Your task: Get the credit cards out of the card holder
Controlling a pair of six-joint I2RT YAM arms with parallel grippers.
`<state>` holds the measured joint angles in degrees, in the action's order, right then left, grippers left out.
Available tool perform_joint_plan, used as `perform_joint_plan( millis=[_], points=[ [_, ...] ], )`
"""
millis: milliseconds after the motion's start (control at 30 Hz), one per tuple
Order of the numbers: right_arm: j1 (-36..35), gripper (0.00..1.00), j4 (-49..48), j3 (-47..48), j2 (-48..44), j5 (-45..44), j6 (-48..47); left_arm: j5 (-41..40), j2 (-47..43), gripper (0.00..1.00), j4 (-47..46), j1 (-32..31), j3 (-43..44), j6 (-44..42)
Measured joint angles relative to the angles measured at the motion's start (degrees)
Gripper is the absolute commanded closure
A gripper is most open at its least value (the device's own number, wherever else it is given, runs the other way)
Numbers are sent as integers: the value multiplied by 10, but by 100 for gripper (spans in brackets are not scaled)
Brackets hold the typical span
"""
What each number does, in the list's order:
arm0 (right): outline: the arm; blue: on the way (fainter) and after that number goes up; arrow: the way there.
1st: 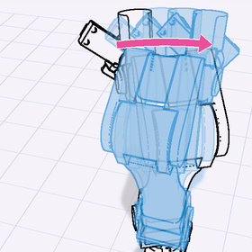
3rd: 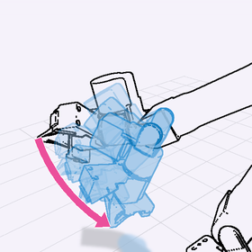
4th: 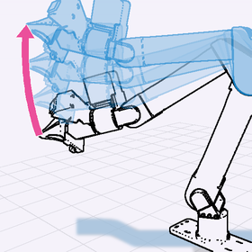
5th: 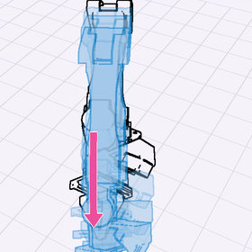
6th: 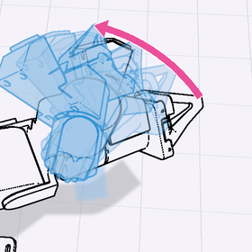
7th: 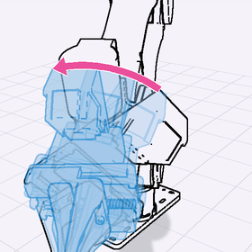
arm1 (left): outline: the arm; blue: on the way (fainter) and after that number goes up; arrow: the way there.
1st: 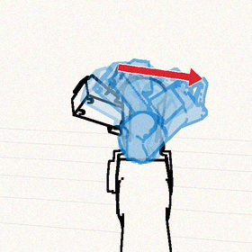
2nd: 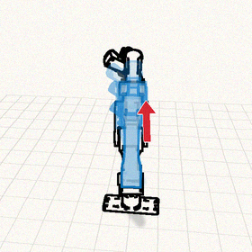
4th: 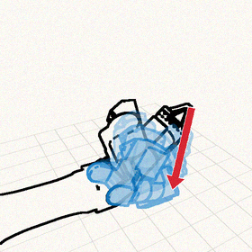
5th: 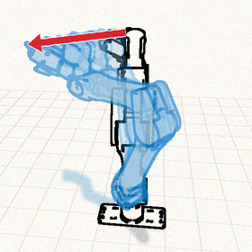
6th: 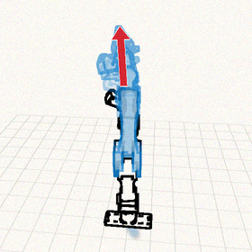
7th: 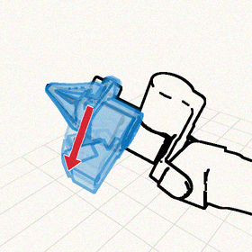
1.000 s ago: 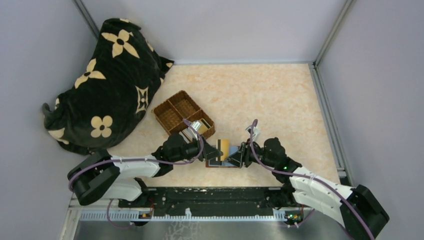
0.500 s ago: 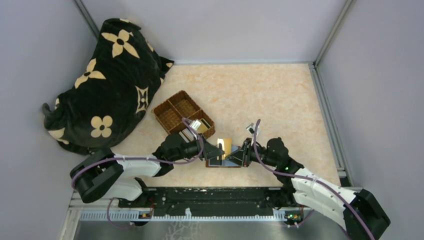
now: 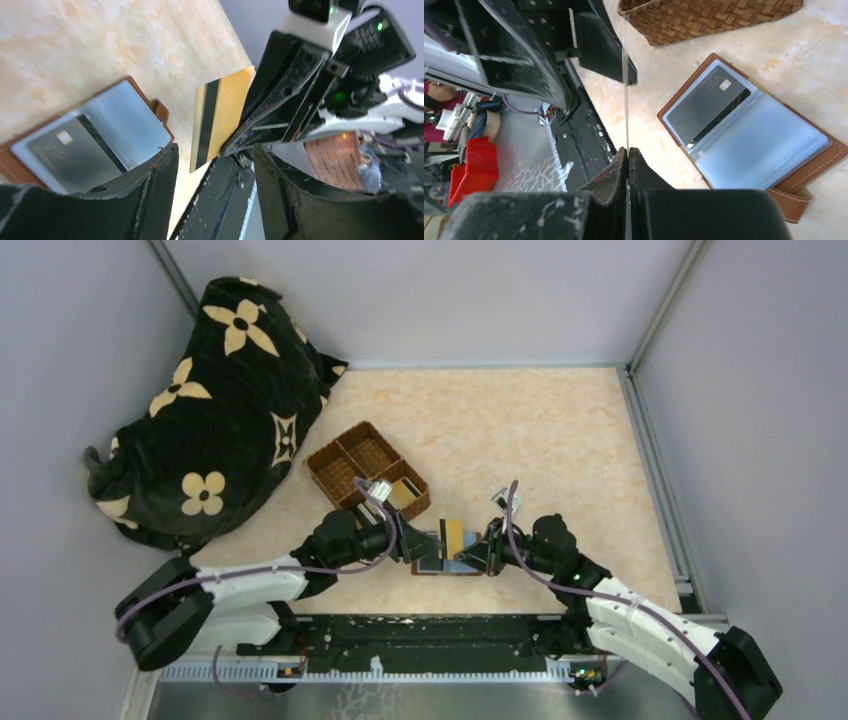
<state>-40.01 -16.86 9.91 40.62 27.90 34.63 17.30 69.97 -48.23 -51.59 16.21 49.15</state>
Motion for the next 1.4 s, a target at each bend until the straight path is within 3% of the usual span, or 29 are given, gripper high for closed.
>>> perform_joint_plan(
  millis=[167,267,300,400,500,700,833,1000,1100,1300,1400],
  points=[
    [0,100,64,31,-8,-20,-28,-137,-138,27,216,0,60,-60],
    [0,100,94,53,-3,-16,-48,-186,-177,26,283,4,88,-99],
    [0,100,102,63,2,-6,-56,-199,-191,21,308,5,97,-120],
    [0,100,108,81,25,37,-66,-207,-222,6,350,8,108,-177],
    [-2,100,98,83,40,91,-64,-183,-243,2,377,13,109,-221],
    [-51,100,88,85,53,136,-66,-105,-245,14,398,25,123,-277],
    [-71,100,94,92,60,140,-72,-30,-207,35,390,26,138,-290],
    [-72,100,108,104,60,134,-82,61,-171,47,377,26,138,-292],
    [-72,100,112,107,60,132,-87,98,-180,65,353,28,128,-287],
    [-72,100,113,110,64,129,-94,131,-199,65,344,29,121,-284],
    [-72,100,116,112,70,129,-96,134,-199,53,344,29,121,-284]
  ],
)
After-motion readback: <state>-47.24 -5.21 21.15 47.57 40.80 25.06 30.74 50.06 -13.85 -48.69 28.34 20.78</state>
